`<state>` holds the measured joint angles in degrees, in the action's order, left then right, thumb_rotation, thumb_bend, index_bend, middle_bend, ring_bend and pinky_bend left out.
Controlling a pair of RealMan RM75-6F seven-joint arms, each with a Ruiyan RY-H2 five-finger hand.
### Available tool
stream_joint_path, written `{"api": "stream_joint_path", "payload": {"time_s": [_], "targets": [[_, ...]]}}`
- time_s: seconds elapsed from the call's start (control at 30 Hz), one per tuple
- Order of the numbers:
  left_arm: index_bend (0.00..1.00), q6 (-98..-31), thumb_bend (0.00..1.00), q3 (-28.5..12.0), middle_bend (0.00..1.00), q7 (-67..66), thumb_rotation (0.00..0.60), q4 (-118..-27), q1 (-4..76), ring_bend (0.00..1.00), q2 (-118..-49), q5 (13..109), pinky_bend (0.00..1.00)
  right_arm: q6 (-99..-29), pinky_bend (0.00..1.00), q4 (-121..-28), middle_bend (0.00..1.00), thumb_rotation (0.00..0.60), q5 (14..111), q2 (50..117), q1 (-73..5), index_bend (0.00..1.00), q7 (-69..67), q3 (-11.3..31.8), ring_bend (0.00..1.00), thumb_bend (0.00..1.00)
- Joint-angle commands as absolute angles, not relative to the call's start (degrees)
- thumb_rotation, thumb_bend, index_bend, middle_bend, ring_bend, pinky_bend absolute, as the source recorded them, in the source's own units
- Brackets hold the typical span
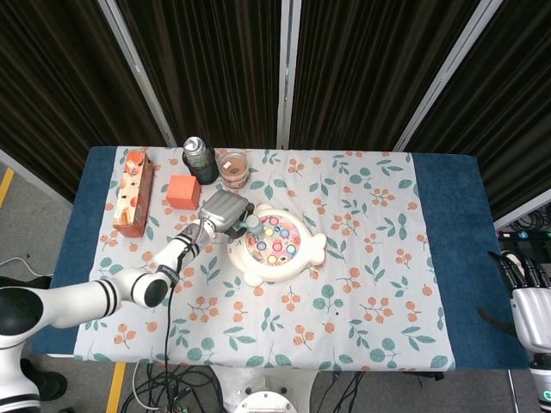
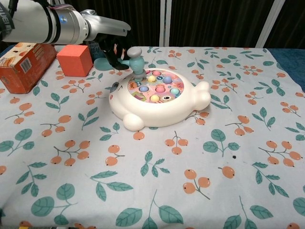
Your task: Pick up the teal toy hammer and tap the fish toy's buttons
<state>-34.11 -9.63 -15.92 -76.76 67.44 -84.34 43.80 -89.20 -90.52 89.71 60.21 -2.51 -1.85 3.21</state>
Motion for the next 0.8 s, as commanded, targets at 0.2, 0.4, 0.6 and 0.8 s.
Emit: {"api": "stream_joint_path", "payload": {"time_s": [0.2, 0.4, 0.6, 0.8], "targets": [[0.72, -37.15, 0.58, -9.18, 0.59, -16.62, 0.600, -86.40, 66.44, 0.48, -78.93, 46.94, 0.54, -89.22, 0.11, -90.28, 0.20, 0.600, 90.05, 60.47, -2.55, 0.11, -2.12, 3.11, 0.05, 0.00], [0.72, -35.94, 0.58, -7.59, 0.59, -19.22, 0.600, -86.17, 68.55, 0.48, -80.53, 45.60, 0.54, -89.19, 0.11, -90.15, 0.20, 0.600, 89.78, 60.48, -2.40, 0.11, -2.29, 3.07, 0.05, 0.00], [0.72, -34.51, 0.59, -6.23, 0.59, -21.78, 0.600, -83.75, 71.44, 0.48, -82.24, 41.78, 0.54, -89.15, 0.11, -90.09, 0.20, 0.600, 89.61, 60.40, -2.33, 0.11, -2.34, 3.09, 0.05, 0.00], [0.72, -34.03, 0.59, -4.22, 0.59, -23.94, 0.600, -81.87, 73.55, 0.48, -83.43, 37.80, 0.54, -88.85, 0.11, -89.85, 0.20, 0.600, 89.39, 60.56, -2.34, 0.11, -2.62, 3.05, 0.05, 0.00]]}}
